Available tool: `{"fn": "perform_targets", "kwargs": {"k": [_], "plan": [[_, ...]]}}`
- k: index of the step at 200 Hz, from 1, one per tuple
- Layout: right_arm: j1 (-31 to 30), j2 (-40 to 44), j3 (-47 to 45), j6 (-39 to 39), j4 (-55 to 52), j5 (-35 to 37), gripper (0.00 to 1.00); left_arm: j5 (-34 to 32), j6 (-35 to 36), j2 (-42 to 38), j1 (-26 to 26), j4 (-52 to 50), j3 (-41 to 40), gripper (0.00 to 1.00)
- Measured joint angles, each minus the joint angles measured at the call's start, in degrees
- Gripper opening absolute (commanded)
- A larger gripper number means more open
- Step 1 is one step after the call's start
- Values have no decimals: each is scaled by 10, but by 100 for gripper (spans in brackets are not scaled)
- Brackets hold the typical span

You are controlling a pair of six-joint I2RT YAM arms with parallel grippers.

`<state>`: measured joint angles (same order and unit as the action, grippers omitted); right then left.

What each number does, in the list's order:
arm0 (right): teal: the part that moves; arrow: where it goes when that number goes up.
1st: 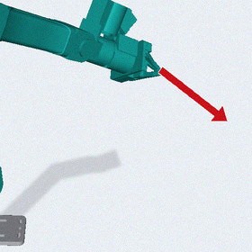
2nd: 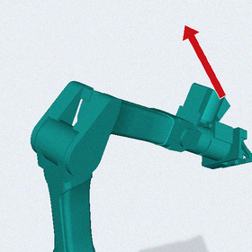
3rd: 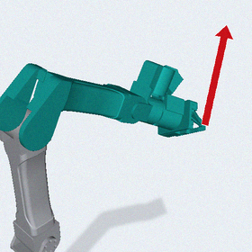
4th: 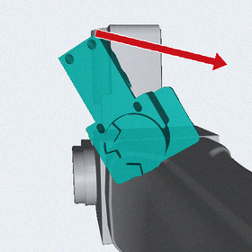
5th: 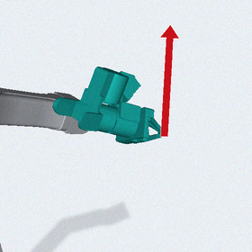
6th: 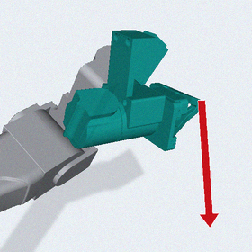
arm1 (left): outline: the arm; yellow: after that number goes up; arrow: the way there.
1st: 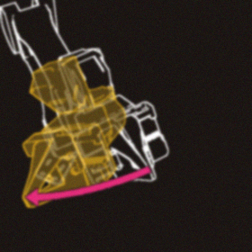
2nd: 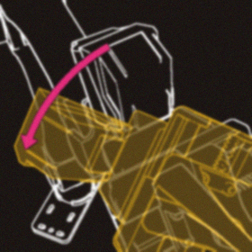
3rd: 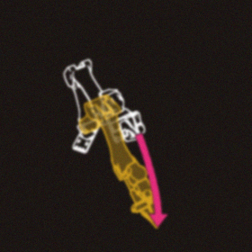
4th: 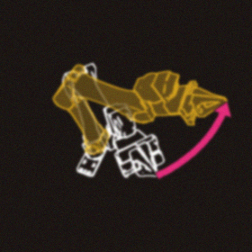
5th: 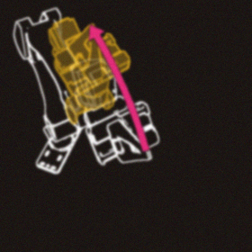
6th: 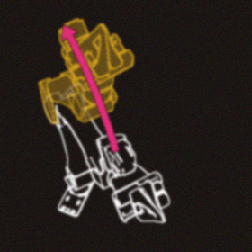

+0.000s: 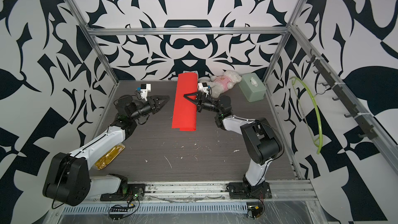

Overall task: Fold the rectangular paper in half along the long edge
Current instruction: Fold the paper.

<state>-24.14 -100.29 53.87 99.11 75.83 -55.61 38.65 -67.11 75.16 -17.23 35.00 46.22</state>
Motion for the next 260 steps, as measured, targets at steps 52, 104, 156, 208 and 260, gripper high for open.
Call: {"fn": "perform_targets", "kwargs": {"k": [52, 104, 156, 208, 260], "plan": [[0, 15, 17, 28, 7, -26, 49, 56, -91, 2, 4, 48, 47, 37], [1, 44, 38, 38, 7, -47, 49, 96, -139, 7, 3, 57, 82, 36], [3, 62, 55, 25, -28, -55, 49, 114, -109, -2, -5, -33, 87, 35], [5, 64, 59, -9, -84, -61, 49, 120, -63, -35, -23, -122, 121, 35], [9, 69, 59, -22, -110, -64, 49, 122, -36, -38, -27, -164, 132, 35]]}}
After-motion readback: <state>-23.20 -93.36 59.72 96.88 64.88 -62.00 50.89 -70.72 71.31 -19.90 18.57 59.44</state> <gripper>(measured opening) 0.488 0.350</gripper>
